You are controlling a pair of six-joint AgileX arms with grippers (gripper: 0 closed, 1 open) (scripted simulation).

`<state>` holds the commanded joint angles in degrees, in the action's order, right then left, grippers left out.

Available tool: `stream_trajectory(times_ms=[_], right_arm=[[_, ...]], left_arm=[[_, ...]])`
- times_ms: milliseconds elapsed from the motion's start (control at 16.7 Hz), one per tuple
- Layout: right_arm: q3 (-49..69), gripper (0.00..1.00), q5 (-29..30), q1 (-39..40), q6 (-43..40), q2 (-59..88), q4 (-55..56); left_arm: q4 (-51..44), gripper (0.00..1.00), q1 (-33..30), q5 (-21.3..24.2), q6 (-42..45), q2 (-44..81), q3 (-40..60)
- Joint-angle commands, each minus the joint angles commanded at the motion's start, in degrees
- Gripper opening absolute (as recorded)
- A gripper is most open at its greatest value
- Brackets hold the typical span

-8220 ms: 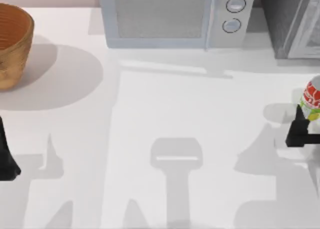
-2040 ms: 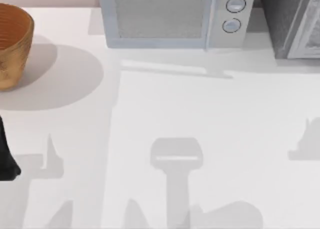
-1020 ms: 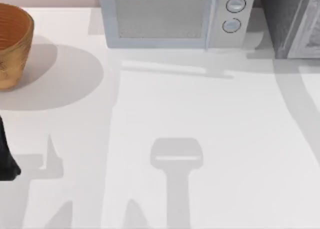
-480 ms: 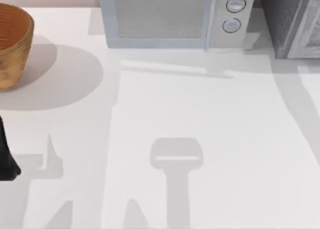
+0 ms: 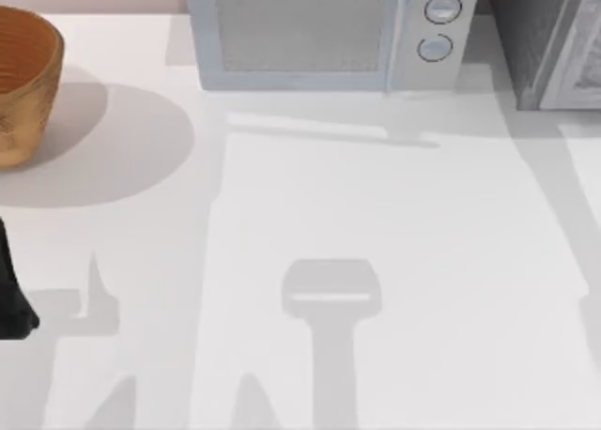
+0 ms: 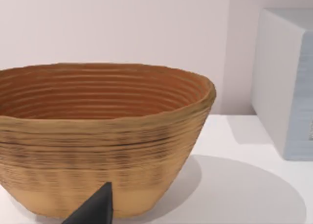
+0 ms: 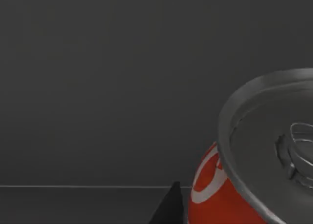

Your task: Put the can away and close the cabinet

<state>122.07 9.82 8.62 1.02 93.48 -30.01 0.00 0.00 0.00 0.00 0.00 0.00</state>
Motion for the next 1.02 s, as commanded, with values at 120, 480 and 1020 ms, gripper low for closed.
stream_trajectory(times_ms=[120,480,1020], right_arm=[[9.75,0.0,-0.59,-0.71,-0.02,6.58,-2.26],[32.51,0.0,-2.43,-2.61,-0.02,22.73,-7.79],[36.61,0.15,-2.87,-3.05,-0.01,26.29,-8.98]], left_arm=[[0.0,1.0,0.0,0.0,0.0,0.0,0.0],[0.0,1.0,0.0,0.0,0.0,0.0,0.0],[0.0,1.0,0.0,0.0,0.0,0.0,0.0]])
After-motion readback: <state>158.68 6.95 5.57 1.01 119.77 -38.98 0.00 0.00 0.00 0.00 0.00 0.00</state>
